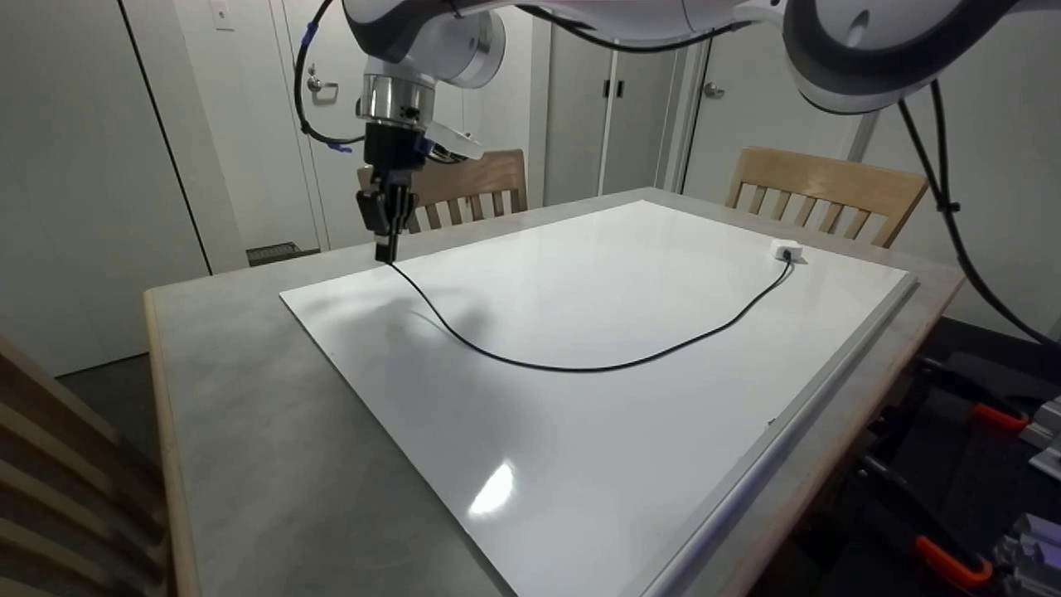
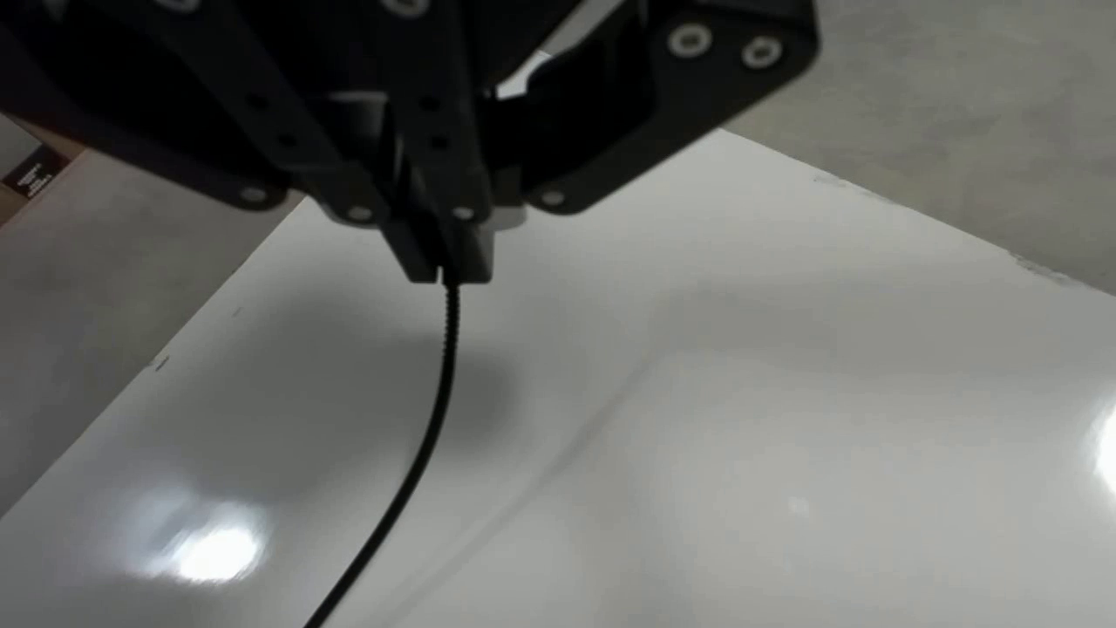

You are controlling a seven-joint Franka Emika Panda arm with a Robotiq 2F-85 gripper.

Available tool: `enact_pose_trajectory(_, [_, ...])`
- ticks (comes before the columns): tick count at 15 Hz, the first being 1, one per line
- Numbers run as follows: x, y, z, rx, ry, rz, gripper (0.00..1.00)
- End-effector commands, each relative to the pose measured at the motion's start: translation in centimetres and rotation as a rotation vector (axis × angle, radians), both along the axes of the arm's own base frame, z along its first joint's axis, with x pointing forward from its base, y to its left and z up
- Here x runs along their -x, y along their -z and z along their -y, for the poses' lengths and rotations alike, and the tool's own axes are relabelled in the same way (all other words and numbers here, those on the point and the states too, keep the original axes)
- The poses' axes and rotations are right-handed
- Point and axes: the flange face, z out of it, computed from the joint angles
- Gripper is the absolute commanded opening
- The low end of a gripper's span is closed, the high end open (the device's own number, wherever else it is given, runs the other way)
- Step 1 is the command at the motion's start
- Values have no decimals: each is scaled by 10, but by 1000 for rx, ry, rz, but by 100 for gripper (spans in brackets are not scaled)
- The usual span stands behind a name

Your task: Straighten the charger

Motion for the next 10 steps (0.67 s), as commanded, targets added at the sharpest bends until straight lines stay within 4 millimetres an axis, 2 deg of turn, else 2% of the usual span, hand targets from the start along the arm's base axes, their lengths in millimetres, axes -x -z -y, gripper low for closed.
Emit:
enact_pose_trajectory(1, [1, 0, 2, 0, 1, 0, 2])
enact_pose_trajectory(4, [3, -5, -9, -11, -38, 1, 2])
enact_pose_trajectory(7, [9, -13, -31, -35, -106, 25, 2])
enact_pose_trajectory(10, [17, -12, -48, -50, -152, 19, 2])
